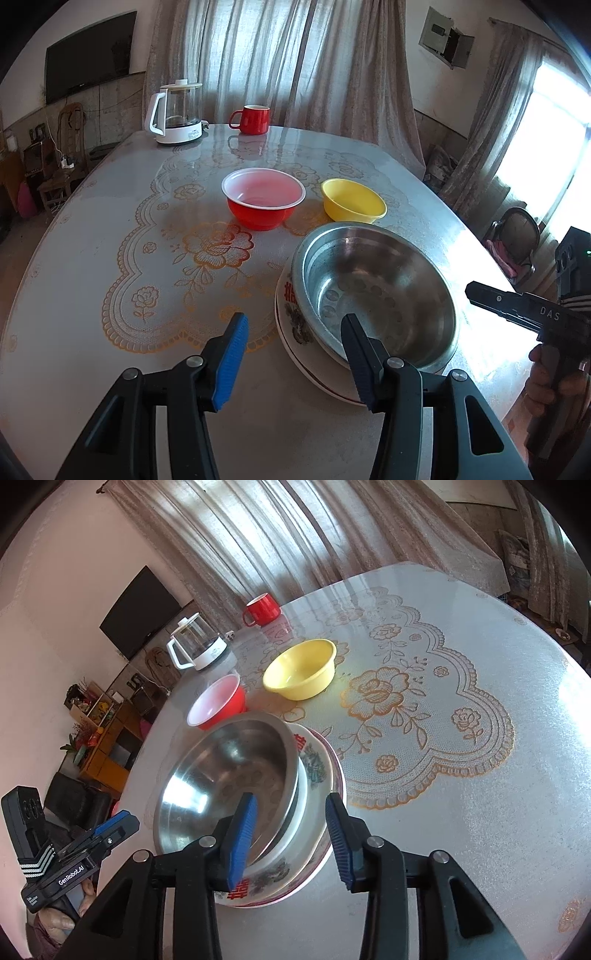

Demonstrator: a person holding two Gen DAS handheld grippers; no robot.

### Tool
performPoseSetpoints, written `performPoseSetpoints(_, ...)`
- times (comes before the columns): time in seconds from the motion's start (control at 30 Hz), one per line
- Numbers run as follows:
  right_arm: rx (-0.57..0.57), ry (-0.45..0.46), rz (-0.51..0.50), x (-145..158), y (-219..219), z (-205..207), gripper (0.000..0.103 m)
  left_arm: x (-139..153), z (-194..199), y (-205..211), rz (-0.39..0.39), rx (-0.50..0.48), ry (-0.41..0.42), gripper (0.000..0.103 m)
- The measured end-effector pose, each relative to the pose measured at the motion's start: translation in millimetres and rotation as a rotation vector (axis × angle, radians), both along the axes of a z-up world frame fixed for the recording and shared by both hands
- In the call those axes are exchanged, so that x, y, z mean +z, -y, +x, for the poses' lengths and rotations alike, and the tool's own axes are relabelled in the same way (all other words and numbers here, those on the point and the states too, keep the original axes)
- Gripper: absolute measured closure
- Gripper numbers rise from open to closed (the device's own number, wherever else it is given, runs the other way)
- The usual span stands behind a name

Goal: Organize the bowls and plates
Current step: 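Open both grippers and withdraw them from the steel bowl rim, then move the right gripper to the yellow bowl and grasp its rim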

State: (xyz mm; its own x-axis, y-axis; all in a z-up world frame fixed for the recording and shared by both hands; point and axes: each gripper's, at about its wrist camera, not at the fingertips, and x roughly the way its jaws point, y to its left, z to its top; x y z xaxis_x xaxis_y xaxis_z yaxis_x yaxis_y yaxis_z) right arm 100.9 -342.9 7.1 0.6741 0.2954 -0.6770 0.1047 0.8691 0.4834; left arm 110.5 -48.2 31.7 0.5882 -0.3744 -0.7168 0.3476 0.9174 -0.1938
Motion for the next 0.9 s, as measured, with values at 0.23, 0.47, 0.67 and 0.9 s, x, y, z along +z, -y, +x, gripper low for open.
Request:
performPoseSetpoints(0.23,-0.016,-0.024,0.035,-7,11,11,0.059,-2,9,6,0.011,-0.011,-0.014,0.050)
performPoseSetpoints(0.47,-0.004,-0.036,0.135,-12,20,27,0.054,-5,24,11,0.005,-0.027,-0.052,0.050)
performPoseSetpoints(0.67,0.013,-0.050,0.161,-15,25,48,0.054,5,45,11,-0.058,-0.055,-0.071,0.050)
performPoseSetpoints(0.9,0.032,-0.056,0.190,-16,39,83,0.053,15,75,23,-0.118,-0.108,-0.092,0.053)
